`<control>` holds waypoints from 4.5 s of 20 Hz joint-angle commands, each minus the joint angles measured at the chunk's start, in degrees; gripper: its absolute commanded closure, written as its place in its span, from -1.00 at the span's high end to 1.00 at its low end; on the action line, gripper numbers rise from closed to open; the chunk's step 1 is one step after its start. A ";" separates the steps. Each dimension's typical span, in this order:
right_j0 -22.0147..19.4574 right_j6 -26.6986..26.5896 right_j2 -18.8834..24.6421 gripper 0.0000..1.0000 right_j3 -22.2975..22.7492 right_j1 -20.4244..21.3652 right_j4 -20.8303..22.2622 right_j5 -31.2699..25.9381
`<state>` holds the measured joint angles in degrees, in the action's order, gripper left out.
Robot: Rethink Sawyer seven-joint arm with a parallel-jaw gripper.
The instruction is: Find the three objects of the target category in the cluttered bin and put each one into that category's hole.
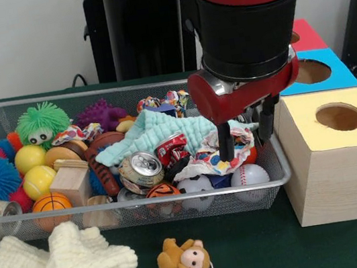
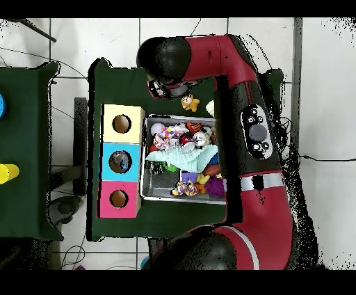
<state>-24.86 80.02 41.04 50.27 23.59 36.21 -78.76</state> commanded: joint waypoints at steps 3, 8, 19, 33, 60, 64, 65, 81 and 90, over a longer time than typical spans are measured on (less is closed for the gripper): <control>0.97 -0.58 -4.48 1.00 2.80 1.48 0.15 -1.61; -0.07 -2.04 -5.36 1.00 4.93 1.75 0.14 -0.57; -3.89 -9.32 -6.38 1.00 12.00 2.90 -0.05 0.22; -10.19 -12.42 -4.39 1.00 25.85 6.11 1.15 9.13; -22.21 -20.30 -3.49 1.00 39.39 1.97 12.78 18.77; -22.99 -18.51 -1.45 1.00 37.77 -0.10 11.83 20.74; -23.74 -18.16 -0.28 1.00 38.02 -0.25 10.94 22.02; -30.62 -25.84 5.17 1.00 35.24 -8.42 8.18 19.89; -28.94 -28.74 2.61 1.00 29.55 -13.51 10.28 19.04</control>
<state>-55.54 71.06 43.90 84.93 16.75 42.79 -59.15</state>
